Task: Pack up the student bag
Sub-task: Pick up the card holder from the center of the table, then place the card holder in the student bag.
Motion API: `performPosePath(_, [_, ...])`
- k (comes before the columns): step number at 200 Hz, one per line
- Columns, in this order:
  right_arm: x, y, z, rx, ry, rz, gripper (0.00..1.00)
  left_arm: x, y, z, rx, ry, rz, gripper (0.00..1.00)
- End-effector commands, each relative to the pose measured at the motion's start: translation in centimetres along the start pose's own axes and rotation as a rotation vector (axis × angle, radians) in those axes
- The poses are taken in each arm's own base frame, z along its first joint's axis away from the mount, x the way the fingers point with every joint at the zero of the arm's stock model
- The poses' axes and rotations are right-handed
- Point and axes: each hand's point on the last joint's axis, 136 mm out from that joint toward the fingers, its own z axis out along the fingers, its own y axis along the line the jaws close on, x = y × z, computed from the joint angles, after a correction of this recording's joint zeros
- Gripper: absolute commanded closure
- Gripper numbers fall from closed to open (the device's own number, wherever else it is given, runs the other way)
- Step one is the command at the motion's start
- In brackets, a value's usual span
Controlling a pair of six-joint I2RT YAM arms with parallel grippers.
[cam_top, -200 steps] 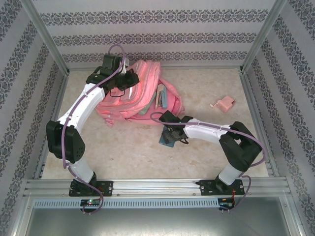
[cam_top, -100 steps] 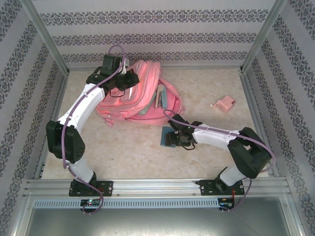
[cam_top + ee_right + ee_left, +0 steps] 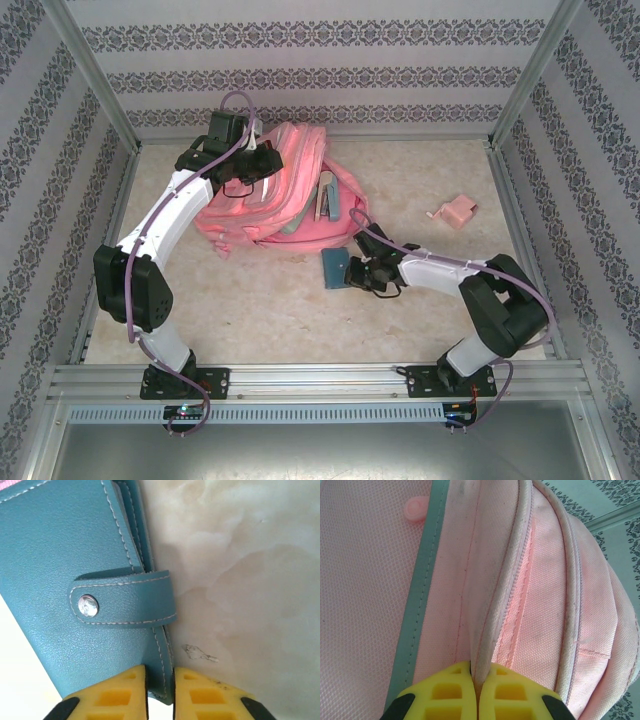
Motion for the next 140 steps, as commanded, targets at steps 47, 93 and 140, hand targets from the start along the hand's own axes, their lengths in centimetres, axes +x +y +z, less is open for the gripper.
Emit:
performPosePath(47, [-0.3,2.2,-4.7,-0.012,-0.096,-0.193,1.0,-2.2,-2.4,-2.6,0.055,-0.083,0.054,0.95])
performPosePath(93, [-1.7,5.3,-9.9,-0.09,-0.233,-0.312,1.0,-2.6,-2.7,-2.6,0.061,-0.09,0.053,0.94])
performPosePath(140, [-6.8,6.3,-13.1,-0.1,-0.381,-0.282,1.0,-2.5,-2.9,-2.8,0.071,-0.088,0.049,0.94])
